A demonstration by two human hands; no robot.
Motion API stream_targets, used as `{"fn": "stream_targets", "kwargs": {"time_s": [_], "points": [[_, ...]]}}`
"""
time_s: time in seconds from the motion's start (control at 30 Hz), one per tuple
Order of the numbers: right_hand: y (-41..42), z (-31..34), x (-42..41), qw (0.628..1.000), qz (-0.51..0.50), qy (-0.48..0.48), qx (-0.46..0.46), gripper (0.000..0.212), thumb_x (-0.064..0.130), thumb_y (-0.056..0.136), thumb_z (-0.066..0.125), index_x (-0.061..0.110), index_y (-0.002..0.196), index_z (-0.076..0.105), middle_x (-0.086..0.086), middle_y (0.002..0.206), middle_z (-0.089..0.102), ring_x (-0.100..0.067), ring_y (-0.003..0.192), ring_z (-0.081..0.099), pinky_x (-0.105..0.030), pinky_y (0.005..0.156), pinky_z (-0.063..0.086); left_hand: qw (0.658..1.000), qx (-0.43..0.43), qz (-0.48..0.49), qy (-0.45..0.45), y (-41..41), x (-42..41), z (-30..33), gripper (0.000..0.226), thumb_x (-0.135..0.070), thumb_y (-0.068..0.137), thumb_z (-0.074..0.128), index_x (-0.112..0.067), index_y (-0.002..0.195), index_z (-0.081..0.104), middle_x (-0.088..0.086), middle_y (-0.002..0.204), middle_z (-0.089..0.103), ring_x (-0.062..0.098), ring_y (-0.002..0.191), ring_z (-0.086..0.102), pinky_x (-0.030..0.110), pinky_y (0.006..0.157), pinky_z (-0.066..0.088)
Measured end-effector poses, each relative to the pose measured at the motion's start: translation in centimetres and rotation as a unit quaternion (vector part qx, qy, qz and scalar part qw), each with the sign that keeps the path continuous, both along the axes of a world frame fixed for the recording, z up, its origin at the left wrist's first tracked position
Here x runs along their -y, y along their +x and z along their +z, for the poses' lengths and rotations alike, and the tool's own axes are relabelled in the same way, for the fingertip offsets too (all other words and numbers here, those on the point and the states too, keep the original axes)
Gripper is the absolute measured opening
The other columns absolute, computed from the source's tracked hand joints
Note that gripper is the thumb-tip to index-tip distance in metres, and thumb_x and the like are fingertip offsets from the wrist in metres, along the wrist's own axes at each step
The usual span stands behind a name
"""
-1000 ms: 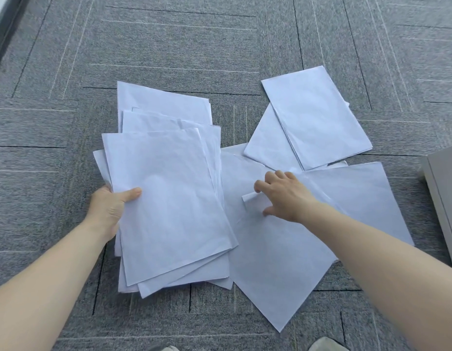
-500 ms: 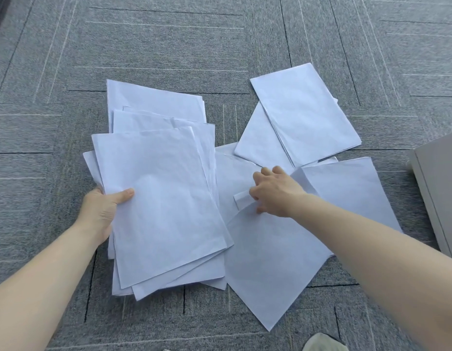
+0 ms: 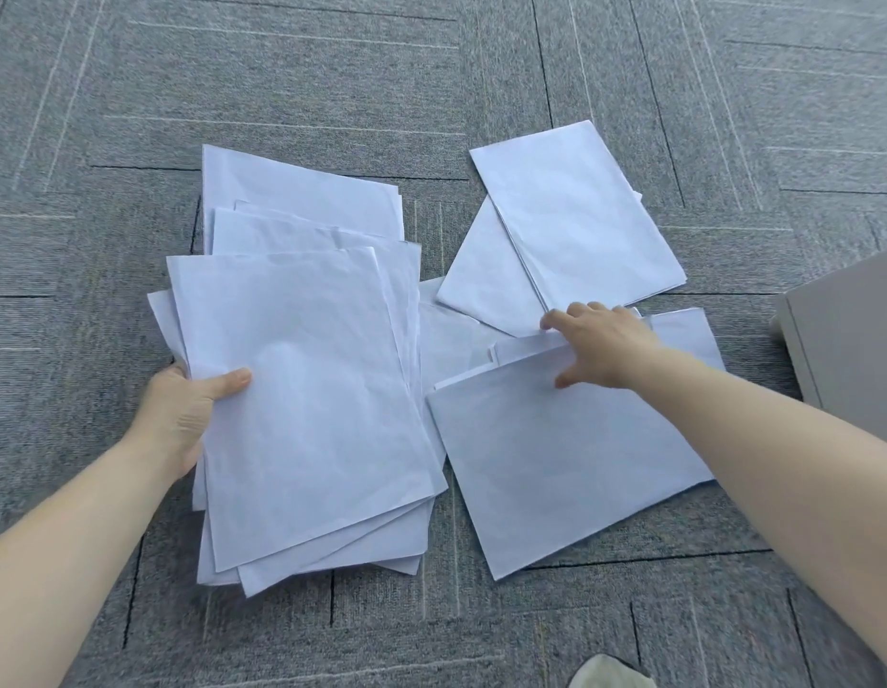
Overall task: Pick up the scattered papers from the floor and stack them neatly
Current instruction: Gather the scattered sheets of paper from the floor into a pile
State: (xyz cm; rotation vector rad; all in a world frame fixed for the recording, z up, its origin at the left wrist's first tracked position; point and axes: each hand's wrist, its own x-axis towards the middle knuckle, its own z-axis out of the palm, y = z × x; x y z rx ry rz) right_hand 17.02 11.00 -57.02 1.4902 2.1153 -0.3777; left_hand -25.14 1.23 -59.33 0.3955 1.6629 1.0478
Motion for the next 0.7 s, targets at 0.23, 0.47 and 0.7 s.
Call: {"fn": "stream_targets", "kwargs": {"time_s": [0.23, 0.47, 0.7], "points": [[-0.8, -0.6, -1.0, 0.998, 0.05, 0.016, 0.04, 0.069, 0.061, 0.066, 0.077, 0.024, 0.119, 0.051, -0.003, 0.115, 0.048, -0.024, 0.111, 0.046, -0.036, 0.085, 0.036, 1.0, 0.008, -0.001, 0.006, 0.3, -0.1, -0.2, 0.046, 0.006, 0.082, 0.065, -0.001, 0.127, 0.058, 0.003, 0.108, 0.07, 0.019, 0.09, 0.068, 0.037, 0.08, 0.054], [-0.8, -0.9, -0.2, 0.996, 0.09, -0.021, -0.019, 0.059, 0.054, 0.074, 0.072, 0.028, 0.119, 0.045, 0.002, 0.108, 0.052, -0.022, 0.107, 0.049, -0.035, 0.085, 0.033, 1.0, -0.001, 0.002, 0.005, 0.3, -0.2, -0.3, 0.044, 0.006, 0.082, 0.065, -0.005, 0.124, 0.059, -0.003, 0.093, 0.075, 0.01, 0.074, 0.072, 0.027, 0.064, 0.06], [-2.1, 0.5, 0.2, 0.994, 0.087, -0.059, 0.01, 0.016, 0.03, 0.085, 0.064, 0.024, 0.094, 0.052, 0.004, 0.082, 0.047, -0.026, 0.089, 0.048, -0.031, 0.072, 0.031, 1.0, 0.0, 0.003, 0.003, -0.1, -0.1, -0.4, 0.033, 0.006, 0.081, 0.066, -0.012, 0.109, 0.065, -0.007, 0.089, 0.076, 0.012, 0.081, 0.072, 0.03, 0.069, 0.06]]}}
